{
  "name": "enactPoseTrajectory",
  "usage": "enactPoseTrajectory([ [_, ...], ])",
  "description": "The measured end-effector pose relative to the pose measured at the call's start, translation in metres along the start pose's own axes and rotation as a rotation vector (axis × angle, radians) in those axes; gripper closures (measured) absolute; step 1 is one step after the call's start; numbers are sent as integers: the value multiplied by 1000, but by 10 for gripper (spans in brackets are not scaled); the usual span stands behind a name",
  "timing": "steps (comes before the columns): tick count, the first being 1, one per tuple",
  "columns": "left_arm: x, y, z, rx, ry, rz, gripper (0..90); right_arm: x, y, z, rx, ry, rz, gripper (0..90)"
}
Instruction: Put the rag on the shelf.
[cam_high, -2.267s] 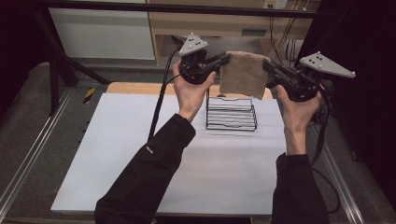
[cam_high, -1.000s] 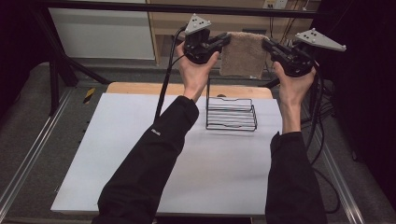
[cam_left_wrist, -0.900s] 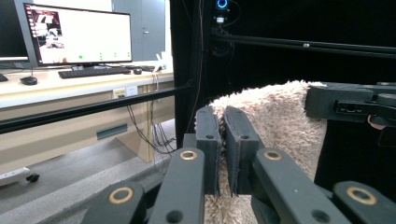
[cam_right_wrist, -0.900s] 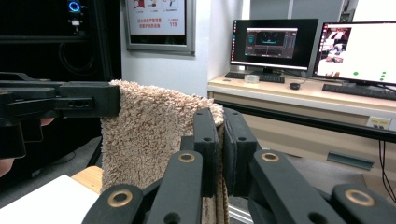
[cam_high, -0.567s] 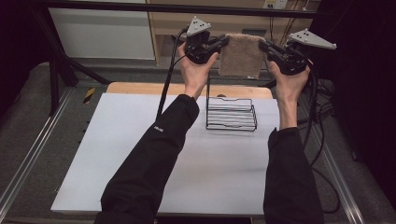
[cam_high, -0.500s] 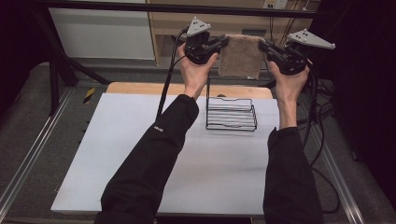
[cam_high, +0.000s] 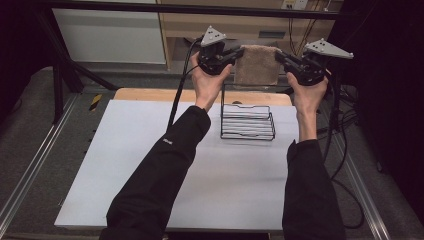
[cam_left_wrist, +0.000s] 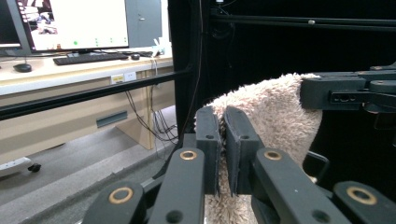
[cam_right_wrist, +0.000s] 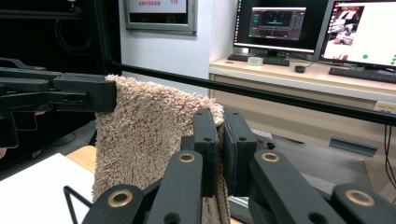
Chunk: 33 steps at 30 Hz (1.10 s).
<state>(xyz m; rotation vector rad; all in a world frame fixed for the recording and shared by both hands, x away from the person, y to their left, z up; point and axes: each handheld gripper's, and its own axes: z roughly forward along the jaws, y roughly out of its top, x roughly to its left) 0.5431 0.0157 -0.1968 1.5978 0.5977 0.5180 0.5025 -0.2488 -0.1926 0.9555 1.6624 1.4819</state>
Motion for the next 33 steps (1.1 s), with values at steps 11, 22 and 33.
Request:
enactPoseTrajectory([
  [11,-7,-15,-6,24,-29,25,843,2,-14,-6,40,2,5,854],
  [22,-13,-24,-12,44,-57,46,843,3,-25,-13,49,11,6,853],
  [33,-16,-31,-18,59,-81,58,842,8,-30,-17,57,19,-15,853],
])
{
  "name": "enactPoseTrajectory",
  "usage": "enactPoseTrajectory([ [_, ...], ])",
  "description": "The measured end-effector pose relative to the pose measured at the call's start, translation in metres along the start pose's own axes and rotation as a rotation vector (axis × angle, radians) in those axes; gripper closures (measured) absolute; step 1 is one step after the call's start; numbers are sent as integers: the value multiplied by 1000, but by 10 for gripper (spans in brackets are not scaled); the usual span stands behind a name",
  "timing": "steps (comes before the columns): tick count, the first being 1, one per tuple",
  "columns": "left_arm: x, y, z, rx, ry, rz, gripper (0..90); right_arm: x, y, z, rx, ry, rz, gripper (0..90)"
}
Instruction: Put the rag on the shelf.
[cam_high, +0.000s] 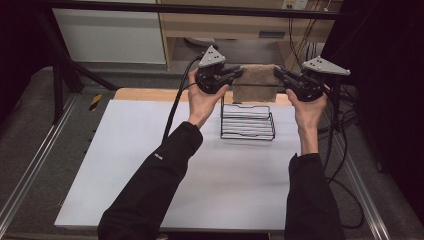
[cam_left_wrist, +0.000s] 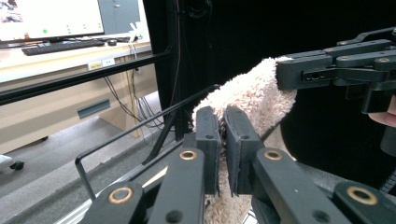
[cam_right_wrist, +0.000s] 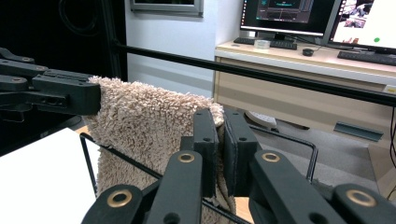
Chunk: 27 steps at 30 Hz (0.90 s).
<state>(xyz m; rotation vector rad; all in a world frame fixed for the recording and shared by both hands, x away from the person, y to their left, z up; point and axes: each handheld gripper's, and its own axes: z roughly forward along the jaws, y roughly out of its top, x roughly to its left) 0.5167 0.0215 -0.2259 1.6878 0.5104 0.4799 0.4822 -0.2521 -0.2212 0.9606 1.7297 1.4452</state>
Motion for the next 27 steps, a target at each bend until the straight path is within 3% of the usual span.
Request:
enactPoseTrajectory([
  [12,-10,-7,-5,27,-16,32,831,5,-12,-11,2,18,-20,850],
  [22,-16,-11,-10,82,-35,9,791,6,-24,-17,32,55,-29,847],
  [27,-14,-6,-14,78,-51,-33,736,6,-28,-17,37,63,-36,847],
])
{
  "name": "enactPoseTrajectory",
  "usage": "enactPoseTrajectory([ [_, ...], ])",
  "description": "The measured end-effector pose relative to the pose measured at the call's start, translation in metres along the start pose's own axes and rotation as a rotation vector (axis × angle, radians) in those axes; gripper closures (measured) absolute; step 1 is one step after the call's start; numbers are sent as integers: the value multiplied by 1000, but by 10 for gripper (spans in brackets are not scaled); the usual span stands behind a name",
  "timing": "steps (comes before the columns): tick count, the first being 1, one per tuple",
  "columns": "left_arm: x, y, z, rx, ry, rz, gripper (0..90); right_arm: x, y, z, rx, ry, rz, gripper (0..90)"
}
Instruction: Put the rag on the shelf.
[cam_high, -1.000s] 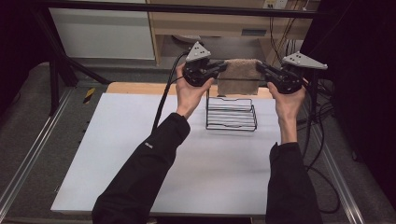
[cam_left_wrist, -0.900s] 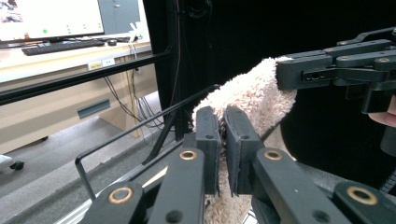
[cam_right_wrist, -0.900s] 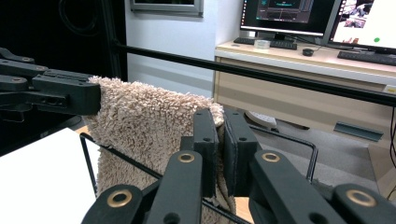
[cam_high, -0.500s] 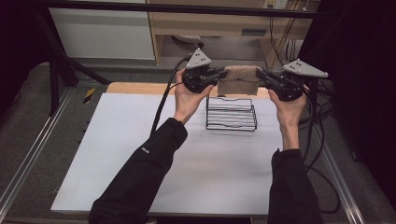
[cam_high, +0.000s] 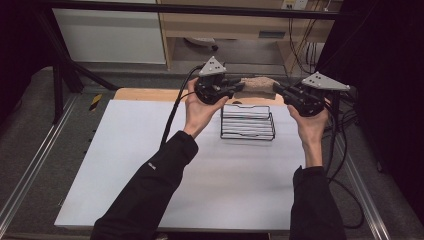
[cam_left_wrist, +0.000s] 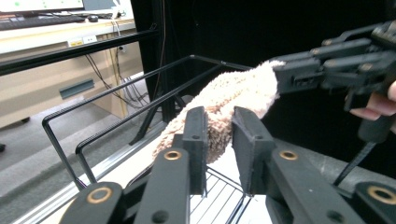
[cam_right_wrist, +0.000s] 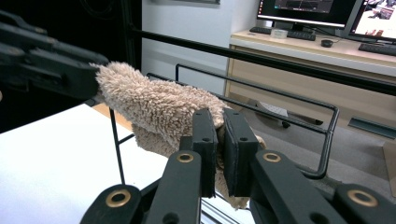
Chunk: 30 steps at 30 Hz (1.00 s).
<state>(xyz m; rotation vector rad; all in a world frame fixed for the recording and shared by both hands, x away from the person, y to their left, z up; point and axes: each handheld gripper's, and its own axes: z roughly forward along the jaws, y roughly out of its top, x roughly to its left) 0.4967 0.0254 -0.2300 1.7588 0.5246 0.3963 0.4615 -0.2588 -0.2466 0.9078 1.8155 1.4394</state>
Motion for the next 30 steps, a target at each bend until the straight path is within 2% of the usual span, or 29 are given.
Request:
enactPoseTrajectory([
  [3,4,9,-5,-28,-1,-38,719,0,-1,0,2,3,-3,847],
  [5,5,14,-5,-32,10,-48,719,0,-2,0,2,5,-3,847],
  [9,7,18,0,-8,21,-63,746,0,-3,0,6,8,-13,846],
  [11,6,17,4,14,-11,-80,774,0,-4,0,8,10,-15,845],
  [15,1,9,9,73,-34,-56,814,0,-6,-1,12,20,-16,833],
  [17,-1,4,10,86,-38,-52,824,0,-7,-1,18,23,-14,812],
  [24,-2,-4,12,110,-39,-44,845,0,-9,-4,35,34,6,739],
  [26,-2,-5,13,115,-37,-37,849,0,-8,-5,36,37,16,694],
  [30,-3,-7,13,130,-28,-15,853,1,-3,-11,9,44,28,634],
])
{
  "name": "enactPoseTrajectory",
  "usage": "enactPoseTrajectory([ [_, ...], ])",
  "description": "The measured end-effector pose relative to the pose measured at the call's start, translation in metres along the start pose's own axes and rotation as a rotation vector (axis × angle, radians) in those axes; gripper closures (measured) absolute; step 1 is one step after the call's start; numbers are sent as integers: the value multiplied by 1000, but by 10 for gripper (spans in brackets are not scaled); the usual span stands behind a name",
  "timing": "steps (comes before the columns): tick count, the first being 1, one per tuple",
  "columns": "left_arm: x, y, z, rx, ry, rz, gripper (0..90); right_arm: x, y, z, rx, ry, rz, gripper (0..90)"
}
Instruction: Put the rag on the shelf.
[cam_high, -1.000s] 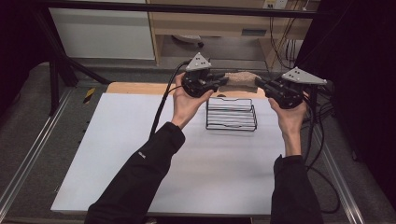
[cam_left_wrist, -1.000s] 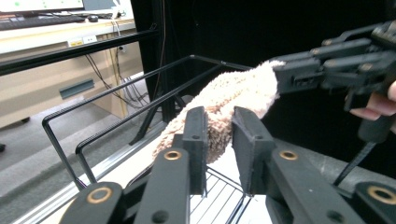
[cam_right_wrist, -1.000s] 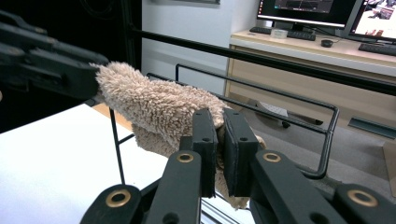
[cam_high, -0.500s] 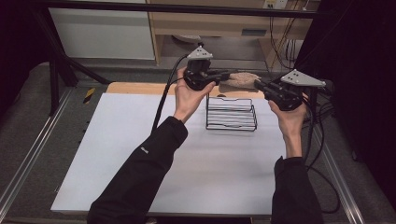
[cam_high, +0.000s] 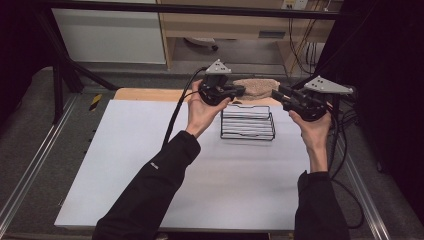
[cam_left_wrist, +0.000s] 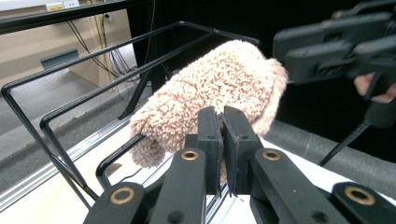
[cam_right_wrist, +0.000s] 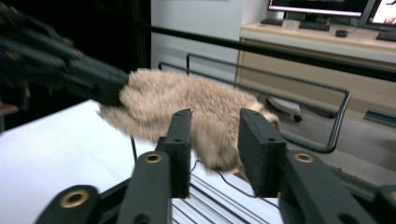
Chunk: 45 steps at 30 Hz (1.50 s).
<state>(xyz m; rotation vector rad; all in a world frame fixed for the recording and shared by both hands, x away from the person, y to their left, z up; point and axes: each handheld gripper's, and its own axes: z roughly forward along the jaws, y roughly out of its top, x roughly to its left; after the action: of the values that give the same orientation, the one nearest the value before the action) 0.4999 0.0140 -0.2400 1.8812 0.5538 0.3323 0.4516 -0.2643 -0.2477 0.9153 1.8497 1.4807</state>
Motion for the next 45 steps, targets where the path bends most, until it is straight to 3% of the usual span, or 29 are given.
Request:
enactPoseTrajectory([
  [3,-1,-3,1,3,6,11,854,2,5,-2,-24,7,16,625],
  [5,-1,-6,2,5,8,14,852,4,7,0,-17,0,22,666],
  [10,0,-10,3,26,13,29,848,4,2,9,59,-9,48,828],
  [14,-1,-12,7,40,18,40,866,0,-10,14,100,-14,85,900],
  [20,1,-15,12,54,35,35,873,-5,-21,22,128,-31,111,900],
  [28,2,-18,15,58,55,25,825,-6,-25,23,111,-39,111,880],
  [45,-5,-19,-12,39,69,7,583,8,-13,-2,57,-25,97,660],
])
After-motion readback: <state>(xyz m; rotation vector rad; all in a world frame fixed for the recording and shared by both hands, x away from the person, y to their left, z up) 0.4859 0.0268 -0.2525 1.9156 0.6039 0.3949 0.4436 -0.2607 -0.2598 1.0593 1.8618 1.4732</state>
